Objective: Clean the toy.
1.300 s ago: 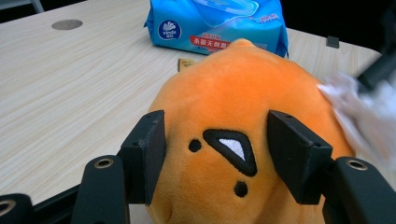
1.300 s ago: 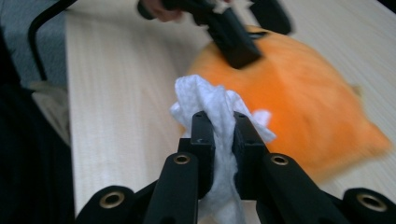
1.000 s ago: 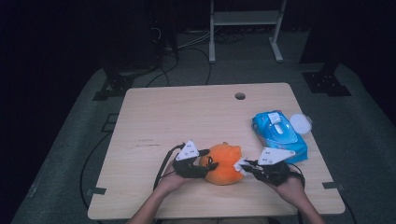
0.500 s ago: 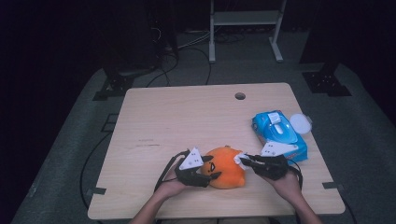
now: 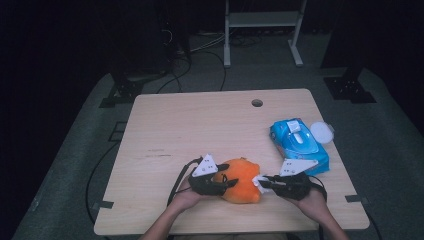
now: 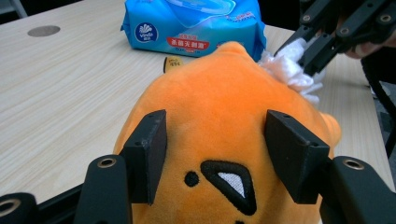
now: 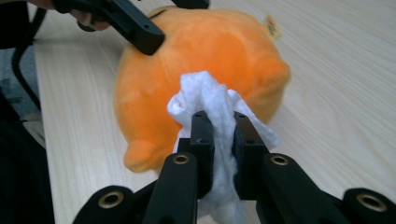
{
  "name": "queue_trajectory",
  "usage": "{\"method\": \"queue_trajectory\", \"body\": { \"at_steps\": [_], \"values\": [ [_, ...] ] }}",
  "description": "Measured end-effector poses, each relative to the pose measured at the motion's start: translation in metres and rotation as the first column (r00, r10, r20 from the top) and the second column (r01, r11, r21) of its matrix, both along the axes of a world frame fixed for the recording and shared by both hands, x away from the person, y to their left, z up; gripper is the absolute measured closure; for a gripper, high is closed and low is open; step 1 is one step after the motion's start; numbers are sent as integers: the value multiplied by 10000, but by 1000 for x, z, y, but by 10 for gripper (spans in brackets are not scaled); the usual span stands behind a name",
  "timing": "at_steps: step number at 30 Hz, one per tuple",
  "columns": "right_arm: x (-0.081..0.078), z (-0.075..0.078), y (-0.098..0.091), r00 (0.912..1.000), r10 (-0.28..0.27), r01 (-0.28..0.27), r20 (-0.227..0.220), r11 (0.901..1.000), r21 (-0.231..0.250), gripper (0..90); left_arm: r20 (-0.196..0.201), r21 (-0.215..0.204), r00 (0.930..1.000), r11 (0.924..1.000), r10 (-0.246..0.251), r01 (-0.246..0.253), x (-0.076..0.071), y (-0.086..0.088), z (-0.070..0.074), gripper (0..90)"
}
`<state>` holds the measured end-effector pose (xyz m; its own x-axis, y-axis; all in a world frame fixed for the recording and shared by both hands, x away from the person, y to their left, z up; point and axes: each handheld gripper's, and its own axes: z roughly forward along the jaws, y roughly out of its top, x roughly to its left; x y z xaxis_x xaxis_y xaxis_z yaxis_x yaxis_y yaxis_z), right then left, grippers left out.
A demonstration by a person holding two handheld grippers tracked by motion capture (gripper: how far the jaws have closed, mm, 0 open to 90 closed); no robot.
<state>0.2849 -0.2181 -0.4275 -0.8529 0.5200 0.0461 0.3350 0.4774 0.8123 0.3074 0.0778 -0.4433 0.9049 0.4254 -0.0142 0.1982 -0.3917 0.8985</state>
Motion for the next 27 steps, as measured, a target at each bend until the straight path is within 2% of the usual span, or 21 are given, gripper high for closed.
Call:
{"method": "queue_trajectory", "body": {
  "at_steps": [4,6,10,14,15,20,23,26,27],
  "values": [
    [6,14,2,9927,-942,885,752,9932,761,805,260,43,9992,9996,-296,295,-4,-2,-1,404],
    [13,15,6,9890,-1222,1159,828,9902,778,804,316,110,9990,9995,-307,304,-6,-3,-1,405],
    [14,7,7,9926,-1101,1070,505,9924,604,804,249,111,9992,9995,-300,298,-5,-1,-1,409],
    [2,1,2,9968,-719,723,357,9973,-99,804,221,94,9995,9997,-247,245,-6,-2,-1,408],
    [0,1,1,9968,-739,743,307,9972,-121,804,223,84,9994,9997,-250,248,-6,-2,-1,408],
    [6,19,10,9920,-968,913,814,9934,692,802,333,239,9987,9990,-395,387,-10,-6,-1,408],
    [14,18,21,9927,-923,888,773,9949,483,802,301,284,9988,9989,-387,379,-12,-5,-1,407],
    [12,13,22,9947,-777,753,672,9965,370,803,136,251,9969,9967,-777,773,-12,-3,5,379],
    [10,11,21,9946,-721,702,744,9971,281,803,40,158,9955,9954,-946,945,-11,-3,9,341]
  ]
}}
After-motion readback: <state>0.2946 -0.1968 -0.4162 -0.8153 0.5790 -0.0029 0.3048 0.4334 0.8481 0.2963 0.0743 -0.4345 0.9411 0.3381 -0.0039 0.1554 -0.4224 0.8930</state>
